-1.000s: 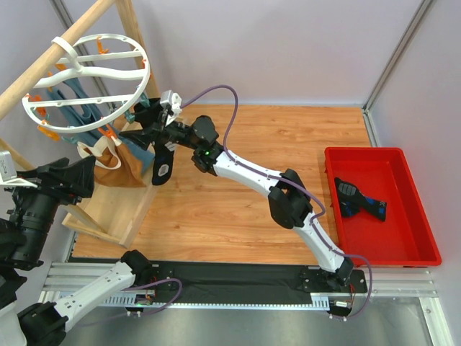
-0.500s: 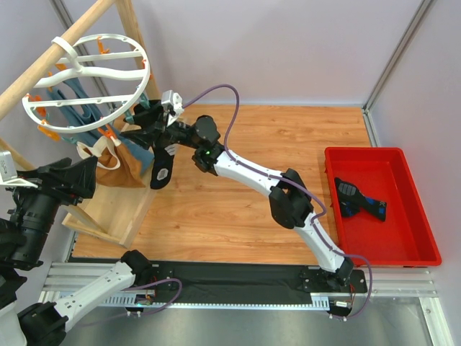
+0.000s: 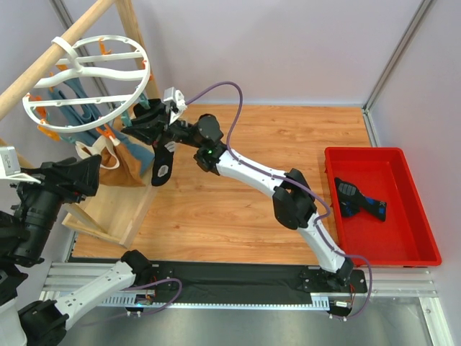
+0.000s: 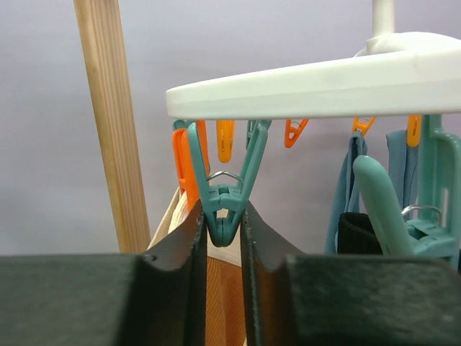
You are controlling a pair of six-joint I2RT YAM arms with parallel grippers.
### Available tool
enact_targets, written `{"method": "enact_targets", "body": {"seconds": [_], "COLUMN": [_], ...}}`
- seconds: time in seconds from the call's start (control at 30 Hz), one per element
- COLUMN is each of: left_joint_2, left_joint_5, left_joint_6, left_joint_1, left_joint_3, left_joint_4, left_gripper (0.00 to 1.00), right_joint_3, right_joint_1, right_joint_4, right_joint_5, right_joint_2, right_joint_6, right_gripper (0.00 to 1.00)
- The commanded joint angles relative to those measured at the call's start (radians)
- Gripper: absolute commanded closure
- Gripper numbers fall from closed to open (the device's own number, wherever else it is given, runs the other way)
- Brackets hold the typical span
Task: Clip the socks to the hanger
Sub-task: Open the clamp at the hanger.
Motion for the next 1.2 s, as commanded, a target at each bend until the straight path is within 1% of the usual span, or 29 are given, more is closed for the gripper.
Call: {"method": "enact_targets", "body": {"seconds": [0.0,0.03,0.07,0.1,0.23,0.37,0.43,0.5,0.57,0.6,0.63,0.67,0.73,0.8,0.83,0.9,0.93,1.0,1.07,1.17], "left_joint_2": [0.09,0.1,0.11,0.12,0.148,0.183,0.188,0.194,0.223,0.237,0.255,0.271,0.309,0.349,0.369,0.438,0.461,0.51,0.527,0.544], "left_joint_5": [0.022,0.027,0.03,0.037,0.067,0.094,0.085,0.053,0.028,0.007,-0.011,-0.024,-0.048,-0.067,-0.074,-0.087,-0.096,-0.149,-0.18,-0.194], "left_joint_6": [-0.054,-0.068,-0.097,-0.112,-0.18,-0.27,-0.312,-0.385,-0.477,-0.505,-0.546,-0.603,-0.649,-0.711,-0.753,-0.784,-0.839,-0.882,-0.927,-0.936], "left_joint_1": [-0.003,-0.002,-0.003,-0.003,-0.002,-0.001,-0.001,-0.002,-0.003,-0.002,-0.003,-0.003,-0.002,-0.002,-0.001,-0.003,-0.003,0.0,0.0,0.002], "left_joint_3": [0.052,0.063,0.073,0.075,0.083,0.089,0.078,0.066,0.096,0.115,0.141,0.19,0.233,0.291,0.317,0.412,0.469,0.5,0.521,0.525], "left_joint_4": [-0.051,-0.069,-0.072,-0.072,-0.06,-0.057,-0.033,-0.01,-0.034,-0.084,-0.123,-0.15,-0.204,-0.252,-0.281,-0.368,-0.408,-0.497,-0.529,-0.534], "left_gripper": [0.24,0.24,0.24,0.24,0.23,0.23,0.23,0.23,0.24,0.25,0.25,0.26,0.26,0.26,0.26,0.29,0.31,0.31,0.32,0.41], "right_joint_3": [-0.015,-0.026,-0.033,-0.039,-0.09,-0.118,-0.124,-0.142,-0.147,-0.145,-0.144,-0.144,-0.132,-0.13,-0.139,-0.15,-0.157,-0.168,-0.18,-0.211], "right_joint_1": [-0.003,-0.001,-0.003,-0.001,-0.001,0.002,0.011,0.029,0.046,0.052,0.058,0.071,0.08,0.086,0.089,0.1,0.103,0.112,0.114,0.124], "right_joint_4": [0.021,0.014,-0.003,-0.008,-0.052,-0.248,-0.32,-0.405,-0.471,-0.494,-0.518,-0.557,-0.591,-0.627,-0.638,-0.644,-0.65,-0.644,-0.629,-0.595], "right_joint_5": [0.0,0.009,0.008,0.006,0.01,0.048,0.074,0.103,0.146,0.183,0.203,0.223,0.27,0.307,0.325,0.355,0.391,0.421,0.447,0.474], "right_joint_2": [-0.095,-0.101,-0.112,-0.129,-0.187,-0.255,-0.291,-0.311,-0.333,-0.336,-0.342,-0.347,-0.348,-0.351,-0.354,-0.362,-0.362,-0.37,-0.374,-0.394], "right_joint_6": [0.015,0.017,0.017,0.017,0.014,-0.029,-0.089,-0.17,-0.219,-0.286,-0.32,-0.35,-0.446,-0.497,-0.556,-0.617,-0.67,-0.713,-0.739,-0.778], "right_gripper": [0.91,0.94,0.95,0.99,1.0,1.0,1.0,1.0,1.0,1.0,1.0,1.0,1.0,1.0,1.0,1.0,1.0,1.0,1.0,1.0]}}
